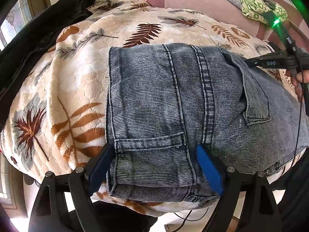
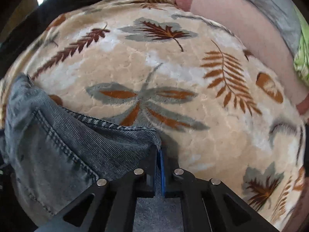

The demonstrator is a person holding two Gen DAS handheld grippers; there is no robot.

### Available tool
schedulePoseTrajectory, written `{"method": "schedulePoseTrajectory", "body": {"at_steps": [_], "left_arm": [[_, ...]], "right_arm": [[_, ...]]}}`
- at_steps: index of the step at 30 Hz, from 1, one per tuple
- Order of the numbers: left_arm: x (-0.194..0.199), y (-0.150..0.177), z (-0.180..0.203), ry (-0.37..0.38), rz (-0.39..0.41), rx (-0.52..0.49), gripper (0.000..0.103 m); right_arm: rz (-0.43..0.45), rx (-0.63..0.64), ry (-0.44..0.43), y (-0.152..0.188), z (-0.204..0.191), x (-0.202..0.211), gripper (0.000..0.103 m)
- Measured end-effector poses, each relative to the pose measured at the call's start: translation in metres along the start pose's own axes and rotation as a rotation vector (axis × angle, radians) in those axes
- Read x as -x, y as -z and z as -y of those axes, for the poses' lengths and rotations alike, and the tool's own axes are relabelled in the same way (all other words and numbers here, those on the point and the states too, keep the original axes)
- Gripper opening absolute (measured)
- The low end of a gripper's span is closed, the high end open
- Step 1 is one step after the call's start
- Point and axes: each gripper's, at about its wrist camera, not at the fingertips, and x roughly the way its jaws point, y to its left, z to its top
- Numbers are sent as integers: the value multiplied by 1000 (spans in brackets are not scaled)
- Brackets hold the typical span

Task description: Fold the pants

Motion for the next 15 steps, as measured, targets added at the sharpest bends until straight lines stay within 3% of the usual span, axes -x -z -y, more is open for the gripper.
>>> {"method": "schedulePoseTrajectory", "body": {"at_steps": [4,6,8,11,13,15], "left_arm": [[27,-5,-2,15,79,19,87],[51,-13,0,40,164,30,87],[58,-23,4,44,200,39,87],[32,-35,18,7,126,18,87],[-16,-32,31,-79,-49,-40,89],[-11,-31,36,-118,8,-48,94]], "right_arm": [[82,-185,-128,27,18,50,8],[80,-223,-209,49,15,59,8],[77,-284,-265,75,14,57,11],[-10,-399,-318,105,24,16,17],[25,-482,-409,115,38,14,16],[67,-502,-400,118,46,41,16]]}}
